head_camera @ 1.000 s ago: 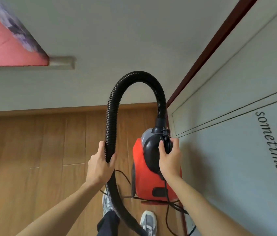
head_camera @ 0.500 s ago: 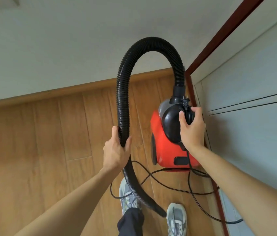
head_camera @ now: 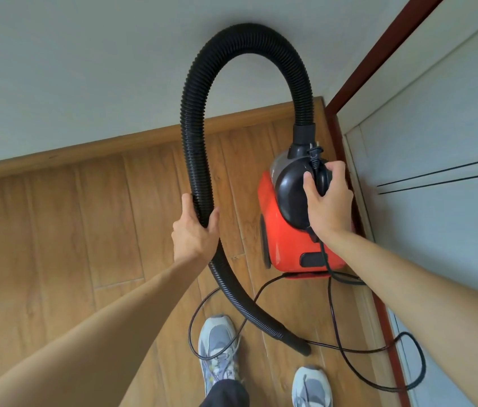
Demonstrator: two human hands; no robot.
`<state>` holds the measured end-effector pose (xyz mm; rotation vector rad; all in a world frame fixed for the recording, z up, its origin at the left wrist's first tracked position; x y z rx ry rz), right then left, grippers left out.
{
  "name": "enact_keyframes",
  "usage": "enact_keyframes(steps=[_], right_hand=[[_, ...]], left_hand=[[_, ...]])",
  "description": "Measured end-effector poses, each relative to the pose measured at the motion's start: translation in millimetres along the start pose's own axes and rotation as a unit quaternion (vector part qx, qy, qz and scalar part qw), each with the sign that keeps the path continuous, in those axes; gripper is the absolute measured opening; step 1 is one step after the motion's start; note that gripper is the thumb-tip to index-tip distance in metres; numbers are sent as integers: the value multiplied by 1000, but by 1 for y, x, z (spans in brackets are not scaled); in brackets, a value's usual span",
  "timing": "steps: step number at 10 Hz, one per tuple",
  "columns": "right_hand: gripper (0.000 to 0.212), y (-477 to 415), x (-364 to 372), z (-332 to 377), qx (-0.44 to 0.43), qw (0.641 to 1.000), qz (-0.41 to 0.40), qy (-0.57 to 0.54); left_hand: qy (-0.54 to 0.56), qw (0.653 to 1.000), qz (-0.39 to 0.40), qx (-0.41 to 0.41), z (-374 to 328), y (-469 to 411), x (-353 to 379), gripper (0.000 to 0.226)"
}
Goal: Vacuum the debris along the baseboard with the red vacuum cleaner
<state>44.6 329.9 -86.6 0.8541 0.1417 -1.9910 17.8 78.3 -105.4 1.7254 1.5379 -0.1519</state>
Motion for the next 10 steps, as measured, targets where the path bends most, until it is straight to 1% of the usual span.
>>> enact_keyframes(steps=[1,3,5,6,7,8,9,10], right_hand=[[16,-1,5,-9,-8,1000,1,6],[21,-5,12,-36,35,999,10,20],[21,-10,11,-37,60,997,53,7],[25,-9,10,-34,51,995,80,35],[45,-9,8,-33,57,984,134,98],[66,-8,3,-27,68,963,207,160],[72,-10,-7,-16,51,940,254,221],[89,-3,-20,-1,28,895,329,300]], left_hand=[[2,1000,-4,-8,7,-4,10,23],[6,999,-19,-28,14,-17,22,25],[8,998,-30,-54,18,-22,26,29],[5,998,-22,-67,17,-20,25,36],[-16,997,12,-76,13,-17,21,54],[-40,994,32,-93,5,-13,13,73],[-66,991,38,-106,-10,-5,4,88],[-91,991,25,-100,-37,5,-11,96]])
Point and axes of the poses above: each hand's wrist, its own y-axis away from the middle knuckle, its own x-axis out of the palm, z = x × y, the point moved 5 cm from there along -y, towards the middle knuckle, and after that the axes turned 2 degrees about y, right-handed, at the moved point
